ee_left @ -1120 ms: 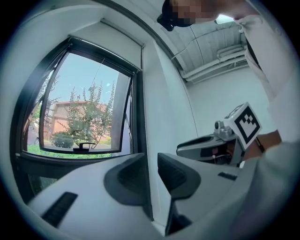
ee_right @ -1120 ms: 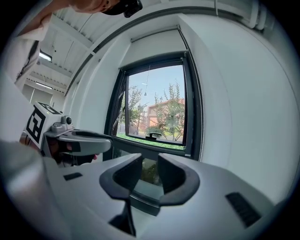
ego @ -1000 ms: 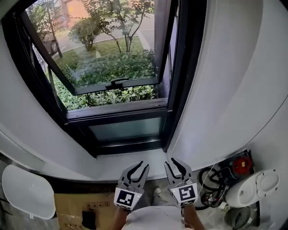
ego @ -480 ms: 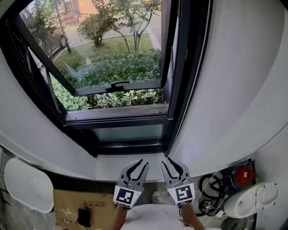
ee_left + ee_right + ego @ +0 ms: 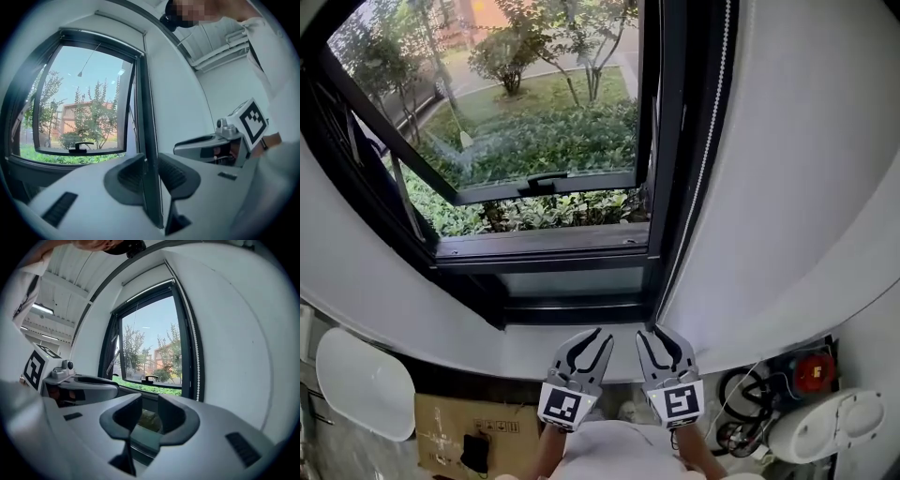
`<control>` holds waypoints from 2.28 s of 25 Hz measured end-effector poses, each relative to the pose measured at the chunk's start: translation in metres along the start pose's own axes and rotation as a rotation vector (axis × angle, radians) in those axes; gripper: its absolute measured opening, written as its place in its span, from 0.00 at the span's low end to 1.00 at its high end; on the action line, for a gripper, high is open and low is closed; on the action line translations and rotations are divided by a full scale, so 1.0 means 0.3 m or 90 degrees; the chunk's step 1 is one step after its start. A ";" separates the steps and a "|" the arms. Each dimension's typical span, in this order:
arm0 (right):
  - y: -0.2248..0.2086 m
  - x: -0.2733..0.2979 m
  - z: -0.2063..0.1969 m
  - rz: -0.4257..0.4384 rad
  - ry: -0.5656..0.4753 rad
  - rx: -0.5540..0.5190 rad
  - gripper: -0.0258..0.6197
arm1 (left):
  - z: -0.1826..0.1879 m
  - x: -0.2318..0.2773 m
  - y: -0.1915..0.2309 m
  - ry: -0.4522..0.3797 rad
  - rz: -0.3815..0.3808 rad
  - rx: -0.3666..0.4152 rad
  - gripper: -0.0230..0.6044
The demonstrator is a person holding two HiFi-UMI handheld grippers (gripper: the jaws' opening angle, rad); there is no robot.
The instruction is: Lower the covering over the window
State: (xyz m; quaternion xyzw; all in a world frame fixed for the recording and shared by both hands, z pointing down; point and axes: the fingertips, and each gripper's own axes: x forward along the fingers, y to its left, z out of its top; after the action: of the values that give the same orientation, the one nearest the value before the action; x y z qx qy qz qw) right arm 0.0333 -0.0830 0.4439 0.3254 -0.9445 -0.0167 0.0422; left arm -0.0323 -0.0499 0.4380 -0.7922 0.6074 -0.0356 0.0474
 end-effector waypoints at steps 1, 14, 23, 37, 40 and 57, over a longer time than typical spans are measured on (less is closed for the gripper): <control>-0.005 0.003 0.004 -0.002 -0.001 0.001 0.20 | 0.002 0.015 -0.001 -0.001 -0.005 0.001 0.19; -0.068 0.047 0.031 -0.094 0.002 -0.014 0.18 | 0.040 0.255 0.010 -0.036 -0.130 0.012 0.18; -0.147 0.059 0.013 -0.203 0.035 -0.008 0.18 | 0.002 0.405 -0.006 -0.020 -0.216 0.003 0.18; -0.207 0.051 -0.023 -0.298 0.065 -0.005 0.18 | -0.035 0.603 -0.049 0.003 -0.264 0.015 0.19; -0.215 0.049 -0.026 -0.310 0.071 -0.005 0.19 | -0.042 0.637 -0.060 0.012 -0.264 0.017 0.19; -0.226 0.005 -0.037 -0.362 0.096 -0.013 0.18 | -0.123 0.789 -0.086 0.046 -0.211 0.042 0.42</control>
State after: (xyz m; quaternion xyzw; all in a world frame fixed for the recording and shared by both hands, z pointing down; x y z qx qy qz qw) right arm 0.0748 -0.1372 0.4511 0.5771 -0.8093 -0.0130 0.1092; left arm 0.0498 -0.2731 0.4776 -0.8778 0.4680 -0.0916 0.0451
